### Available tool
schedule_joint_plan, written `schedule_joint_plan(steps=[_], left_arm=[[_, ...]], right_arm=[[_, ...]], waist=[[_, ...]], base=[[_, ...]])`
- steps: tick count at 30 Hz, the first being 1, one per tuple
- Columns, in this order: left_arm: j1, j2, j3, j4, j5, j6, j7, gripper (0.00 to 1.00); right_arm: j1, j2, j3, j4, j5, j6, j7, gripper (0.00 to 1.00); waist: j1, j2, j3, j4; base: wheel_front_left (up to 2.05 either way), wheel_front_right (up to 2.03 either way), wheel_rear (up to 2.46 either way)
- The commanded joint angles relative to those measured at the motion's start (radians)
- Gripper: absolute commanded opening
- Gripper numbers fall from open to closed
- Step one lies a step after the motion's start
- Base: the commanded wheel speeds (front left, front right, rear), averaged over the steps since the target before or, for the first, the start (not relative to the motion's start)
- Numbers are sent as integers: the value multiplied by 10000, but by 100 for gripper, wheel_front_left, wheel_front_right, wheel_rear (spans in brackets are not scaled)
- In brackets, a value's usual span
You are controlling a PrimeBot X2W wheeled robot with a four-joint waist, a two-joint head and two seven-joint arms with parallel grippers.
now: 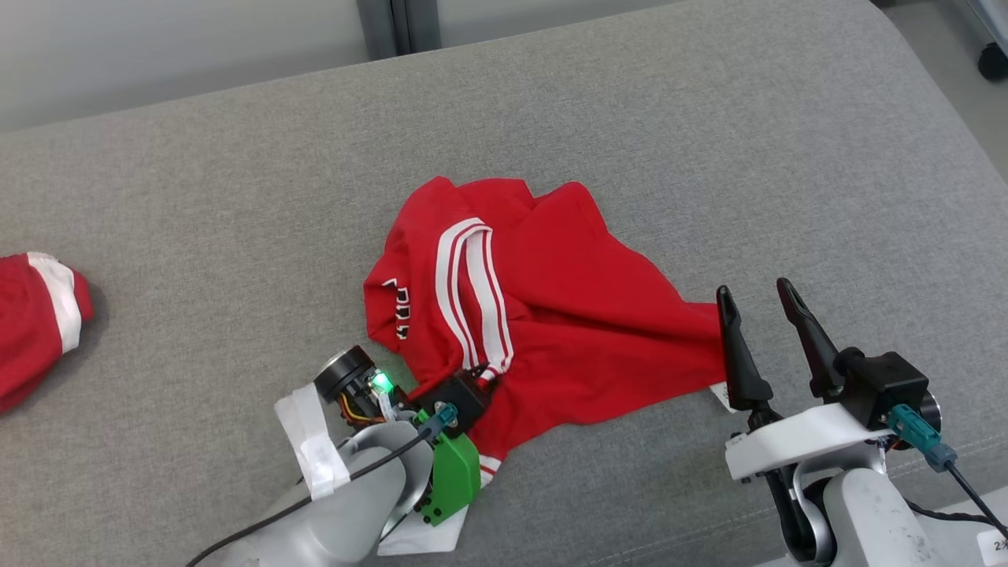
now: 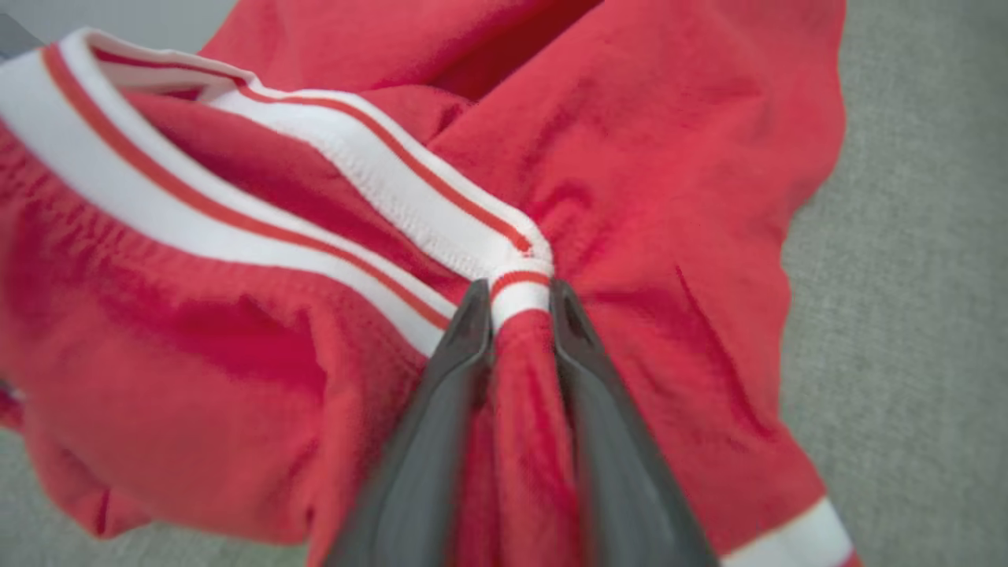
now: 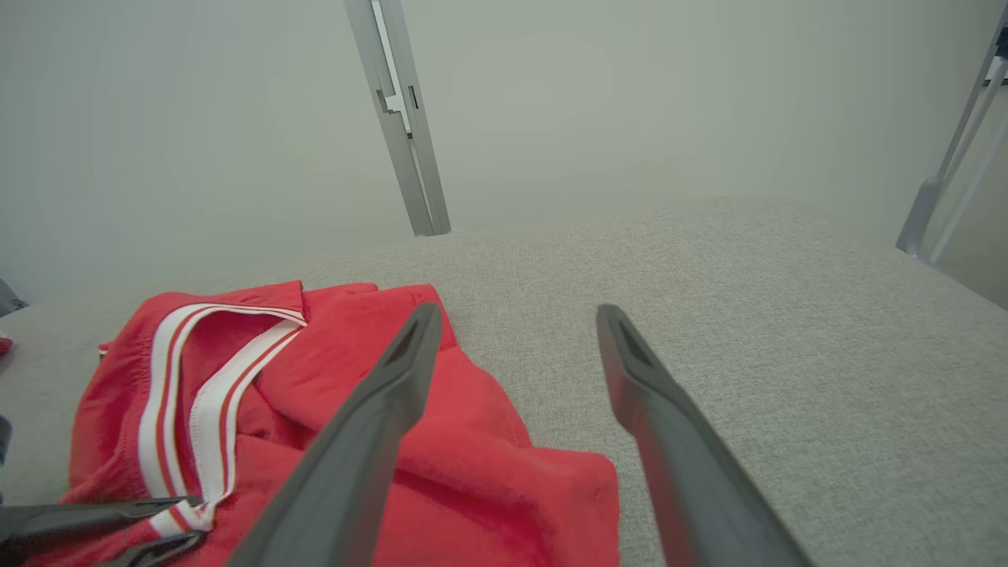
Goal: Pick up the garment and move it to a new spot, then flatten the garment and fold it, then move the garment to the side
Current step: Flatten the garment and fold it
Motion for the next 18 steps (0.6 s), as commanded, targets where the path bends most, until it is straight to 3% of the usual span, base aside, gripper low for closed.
schedule_joint_plan(steps=[1, 11, 18], left_arm=[[-68, 114, 18, 50, -149, 28, 51, 0], [579, 580, 1583, -2387, -1091, 257, 28, 0], [2033, 1152, 3157, -4477, -1594, 638, 27, 0]], right_arm=[[-82, -16, -15, -20, 70, -7, -30, 100], [196, -16, -169, 34, 80, -7, -30, 100], [274, -18, -231, 140, 1, -7, -30, 100]], waist=[[0, 0, -8, 27], [0, 0, -229, 436], [0, 0, -352, 928]], base=[[0, 0, 0], [0, 0, 0], [0, 0, 0]])
